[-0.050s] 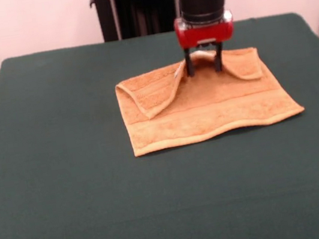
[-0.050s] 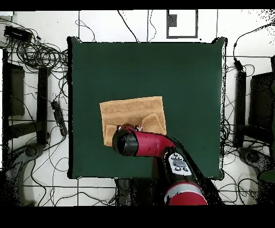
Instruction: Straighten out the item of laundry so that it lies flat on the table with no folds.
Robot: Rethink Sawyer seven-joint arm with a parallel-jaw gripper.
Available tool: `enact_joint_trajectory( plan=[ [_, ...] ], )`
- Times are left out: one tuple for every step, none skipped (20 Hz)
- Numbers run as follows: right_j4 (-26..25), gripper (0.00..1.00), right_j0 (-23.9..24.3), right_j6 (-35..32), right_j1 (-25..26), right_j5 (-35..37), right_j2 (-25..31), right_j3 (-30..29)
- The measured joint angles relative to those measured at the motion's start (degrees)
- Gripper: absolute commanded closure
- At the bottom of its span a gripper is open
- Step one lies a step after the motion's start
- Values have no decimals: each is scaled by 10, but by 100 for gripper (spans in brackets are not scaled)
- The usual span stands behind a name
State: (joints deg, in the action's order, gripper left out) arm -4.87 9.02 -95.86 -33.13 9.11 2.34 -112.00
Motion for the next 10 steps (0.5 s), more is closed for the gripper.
enact_joint_trajectory(
  plan=[
    [-1, 0, 0, 0, -6, 0, -2, -9],
    [-1, 0, 0, 0, -11, 0, -3, -15],
    [-2, 0, 0, 0, -16, 0, -4, -22],
    [-3, 0, 0, 0, -23, 0, -7, -33],
    [-3, 0, -1, 0, -30, 0, -10, -42],
    [-4, 0, -2, 0, -35, 0, -13, -50],
    [-4, 0, -4, 0, -40, 0, -16, -57],
    [-4, 0, -8, 0, -48, -1, -23, -70],
    [-4, 0, -11, 0, -55, -1, -27, -80],
    [-4, 0, -13, 0, -58, -1, -29, -85]
  ],
)
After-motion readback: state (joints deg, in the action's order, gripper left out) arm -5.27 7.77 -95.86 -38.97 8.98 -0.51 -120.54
